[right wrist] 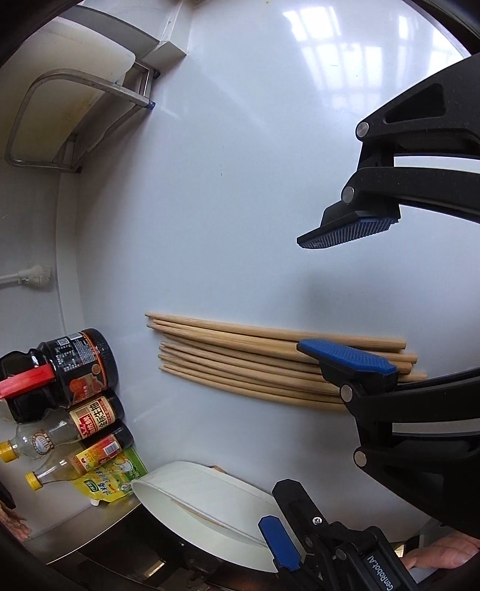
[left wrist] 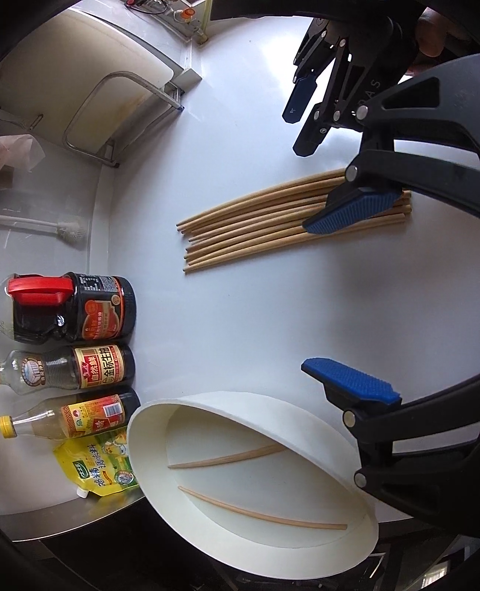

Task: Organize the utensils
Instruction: 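Move both open tools back over the chopstick pile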

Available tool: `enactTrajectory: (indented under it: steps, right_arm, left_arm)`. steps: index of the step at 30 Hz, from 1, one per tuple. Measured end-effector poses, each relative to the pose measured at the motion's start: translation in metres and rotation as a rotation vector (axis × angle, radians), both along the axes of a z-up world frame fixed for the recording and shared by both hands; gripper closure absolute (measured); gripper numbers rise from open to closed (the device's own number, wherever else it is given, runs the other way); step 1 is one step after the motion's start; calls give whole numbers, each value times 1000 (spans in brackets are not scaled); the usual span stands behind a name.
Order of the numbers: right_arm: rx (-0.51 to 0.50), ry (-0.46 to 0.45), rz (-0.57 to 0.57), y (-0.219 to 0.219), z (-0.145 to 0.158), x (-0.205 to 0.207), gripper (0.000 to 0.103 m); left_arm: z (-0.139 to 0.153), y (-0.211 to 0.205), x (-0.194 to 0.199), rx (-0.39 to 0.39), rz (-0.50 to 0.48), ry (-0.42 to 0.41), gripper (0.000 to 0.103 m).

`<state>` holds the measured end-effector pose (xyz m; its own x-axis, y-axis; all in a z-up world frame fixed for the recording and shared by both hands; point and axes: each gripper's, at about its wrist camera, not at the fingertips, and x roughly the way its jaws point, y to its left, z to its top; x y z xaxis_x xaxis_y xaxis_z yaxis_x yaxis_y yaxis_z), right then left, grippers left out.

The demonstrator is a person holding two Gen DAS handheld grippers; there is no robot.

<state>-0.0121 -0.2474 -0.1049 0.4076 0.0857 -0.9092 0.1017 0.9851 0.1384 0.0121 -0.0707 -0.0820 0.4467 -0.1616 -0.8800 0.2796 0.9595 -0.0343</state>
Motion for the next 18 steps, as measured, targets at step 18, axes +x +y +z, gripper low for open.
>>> enactTrajectory:
  steps: [18]
  right_arm:
    - [-54, 1, 68, 13, -23, 24, 54]
  left_arm:
    - [-24, -1, 7, 1, 51, 44, 31]
